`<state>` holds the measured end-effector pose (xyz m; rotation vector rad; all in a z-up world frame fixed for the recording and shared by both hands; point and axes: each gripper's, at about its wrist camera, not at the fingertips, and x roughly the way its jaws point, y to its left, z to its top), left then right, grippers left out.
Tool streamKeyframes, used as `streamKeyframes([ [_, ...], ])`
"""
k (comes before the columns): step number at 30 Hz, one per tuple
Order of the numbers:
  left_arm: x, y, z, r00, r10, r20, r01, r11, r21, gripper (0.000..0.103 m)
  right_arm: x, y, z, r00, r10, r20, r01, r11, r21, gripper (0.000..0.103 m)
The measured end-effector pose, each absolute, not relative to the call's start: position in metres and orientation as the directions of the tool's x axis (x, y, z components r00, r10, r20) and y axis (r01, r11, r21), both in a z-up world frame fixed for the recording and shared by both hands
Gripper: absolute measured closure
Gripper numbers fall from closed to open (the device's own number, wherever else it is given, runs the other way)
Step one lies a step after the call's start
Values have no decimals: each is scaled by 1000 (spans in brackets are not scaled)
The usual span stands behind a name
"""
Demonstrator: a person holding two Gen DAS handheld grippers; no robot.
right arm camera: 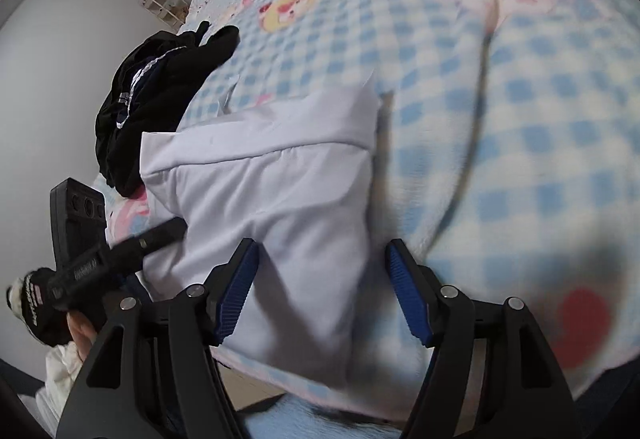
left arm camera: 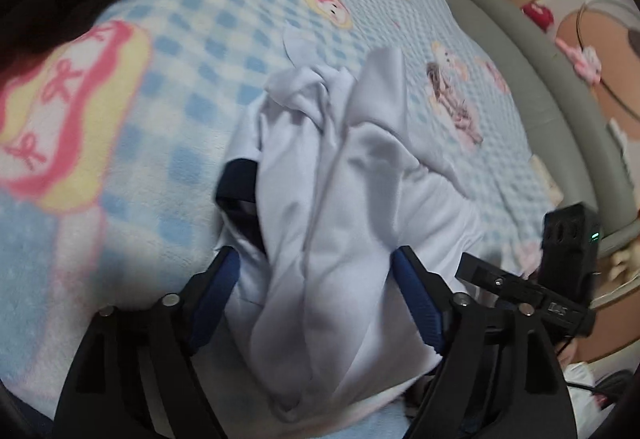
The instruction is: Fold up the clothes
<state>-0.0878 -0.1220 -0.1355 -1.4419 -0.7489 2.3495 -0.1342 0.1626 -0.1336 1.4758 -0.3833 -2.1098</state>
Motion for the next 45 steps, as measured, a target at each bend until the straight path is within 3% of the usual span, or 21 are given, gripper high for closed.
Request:
streamKeyframes([
  [1,-88,-118,-134,-463,482,-744,17,-834,-551,26,-133,159,-133,-266,-568,-779,276,-819,503,31],
  [2,-88,-115,-133,-465,474,-747,10,-841,-540,49,-132,155,-131,-270,-569,-777,290,-817,498,33],
  [3,-88,-115,-133,-467,468,-750,13,-845,-535,62,-132,149,-129,-273,-573,-772,302,-814,497,47],
  [4,-89,-116,-133,-469,461,-753,16,-848,-529,63,-132,146,-127,-284,-578,-765,311,-810,497,52],
  [7,-89,-118,-134,-474,441,-762,25,-858,-513,59,-134,145,-125,-312,-599,-737,319,-797,513,55],
  [8,-89,-119,-134,-476,435,-765,28,-862,-507,49,-137,146,-130,-304,-601,-739,304,-797,522,54],
  [9,-89,-120,-135,-478,428,-767,31,-865,-501,41,-139,147,-137,-289,-601,-745,282,-797,534,46],
  [10,-89,-120,-135,-479,421,-770,34,-868,-496,40,-141,147,-144,-276,-605,-746,269,-794,545,41],
  [13,-89,-122,-136,-484,401,-778,43,-877,-479,39,-142,144,-155,-257,-620,-742,261,-783,564,37],
  [15,-90,-124,-136,-487,387,-783,49,-883,-467,30,-140,142,-153,-263,-613,-745,282,-788,548,35],
  [17,-90,-124,-136,-488,380,-786,49,-887,-460,20,-136,144,-151,-268,-612,-744,297,-788,540,41],
  [19,-90,-115,-133,-474,410,-779,18,-880,-475,19,-133,145,-150,-265,-620,-739,310,-780,543,51],
  [20,-90,-111,-131,-467,425,-776,3,-876,-482,28,-131,145,-149,-263,-624,-736,317,-776,545,55],
  [21,-90,-107,-129,-459,440,-772,-12,-872,-489,52,-130,146,-148,-264,-626,-733,319,-774,547,58],
  [23,-90,-98,-123,-447,464,-765,-42,-865,-500,72,-132,148,-146,-275,-627,-729,308,-776,551,65],
  [24,-90,-94,-116,-453,461,-763,-55,-869,-493,74,-133,149,-143,-286,-626,-725,306,-777,550,71],
  [27,-91,-85,-94,-469,446,-762,-84,-882,-464,76,-131,151,-124,-329,-623,-710,318,-781,538,83],
  [30,-98,-73,-73,-476,461,-749,-106,-875,-472,77,-138,170,-105,-362,-619,-697,310,-785,536,87],
  [36,-126,-43,-33,-484,517,-706,-165,-846,-507,77,-157,212,-68,-427,-605,-672,287,-795,534,88],
  [45,-214,62,8,-474,608,-638,-301,-792,-531,77,-199,283,-21,-527,-557,-642,238,-822,517,88],
])
